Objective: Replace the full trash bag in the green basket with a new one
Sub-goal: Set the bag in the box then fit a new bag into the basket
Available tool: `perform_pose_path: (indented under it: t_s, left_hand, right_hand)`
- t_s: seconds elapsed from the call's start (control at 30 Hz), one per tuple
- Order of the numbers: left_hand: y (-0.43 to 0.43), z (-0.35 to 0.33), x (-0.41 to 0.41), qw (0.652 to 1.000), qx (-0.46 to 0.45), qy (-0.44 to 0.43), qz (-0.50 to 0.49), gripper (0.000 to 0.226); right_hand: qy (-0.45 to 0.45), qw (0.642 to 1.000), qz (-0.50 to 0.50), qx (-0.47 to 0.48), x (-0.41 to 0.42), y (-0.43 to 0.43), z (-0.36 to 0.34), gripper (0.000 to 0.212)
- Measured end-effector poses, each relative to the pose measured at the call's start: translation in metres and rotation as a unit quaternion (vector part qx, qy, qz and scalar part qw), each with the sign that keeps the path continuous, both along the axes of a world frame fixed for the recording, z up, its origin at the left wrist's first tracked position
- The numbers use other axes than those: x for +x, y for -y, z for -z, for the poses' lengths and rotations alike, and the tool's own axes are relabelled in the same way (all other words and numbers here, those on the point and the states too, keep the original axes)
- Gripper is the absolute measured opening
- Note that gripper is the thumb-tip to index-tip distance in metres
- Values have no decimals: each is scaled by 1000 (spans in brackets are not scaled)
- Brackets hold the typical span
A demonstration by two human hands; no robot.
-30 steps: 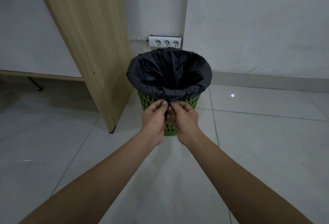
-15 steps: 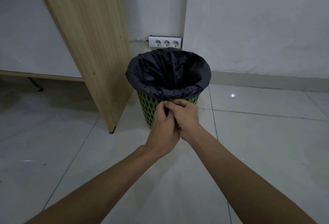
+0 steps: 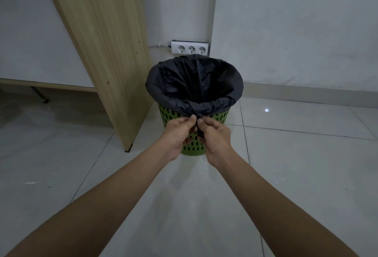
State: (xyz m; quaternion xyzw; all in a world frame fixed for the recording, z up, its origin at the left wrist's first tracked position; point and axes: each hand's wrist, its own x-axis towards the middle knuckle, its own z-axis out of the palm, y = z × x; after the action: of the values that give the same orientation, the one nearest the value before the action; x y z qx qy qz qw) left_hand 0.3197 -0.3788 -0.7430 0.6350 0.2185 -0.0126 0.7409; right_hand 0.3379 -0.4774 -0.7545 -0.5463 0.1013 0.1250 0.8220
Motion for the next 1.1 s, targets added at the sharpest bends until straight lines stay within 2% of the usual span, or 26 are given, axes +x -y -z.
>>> perform_pose_path:
  t_s: [0.07, 0.13, 0.23, 0.33, 0.4, 0.5, 0.63, 0.8, 0.9, 1.03, 1.1]
  left_hand:
    - [-2, -3, 5, 1000, 0, 0, 22, 19]
    - [-3, -6, 10, 999, 13, -5, 36, 19]
    - [1, -11, 14, 998, 31, -24, 44, 21]
    - [4, -12, 14, 998, 10, -32, 47, 24]
    - [6, -13, 14, 998, -42, -33, 35, 18]
    - [10, -12, 15, 992, -115, -44, 13, 16]
    - [13, -11, 15, 987, -151, -55, 10, 20]
    - [12, -15, 15, 979, -195, -60, -4, 19]
    - [14, -17, 15, 975, -211, -68, 1, 22]
    - [15, -24, 12, 974, -213, -78, 5, 21]
    - [14, -25, 11, 976, -201, -83, 13, 21]
  right_hand:
    - [28, 999, 25, -30, -4, 1, 5, 9]
    - [82, 991, 38, -101, -7, 2, 10, 2]
    - [183, 963, 48, -191, -10, 3, 17, 8]
    - [267, 929, 50, -251, -16, 4, 23, 11]
    - [337, 885, 45, -318, -24, 6, 33, 15]
    - [454, 791, 63, -404, -32, 15, 52, 18]
    - [522, 741, 75, -416, -26, 30, 53, 14]
    - [566, 675, 68, -468, -11, 43, 59, 37]
    - [602, 640, 81, -471, -1, 43, 59, 25]
    - [617, 627, 70, -470, 10, 36, 58, 18]
    - [613, 637, 57, -464, 12, 33, 55, 18]
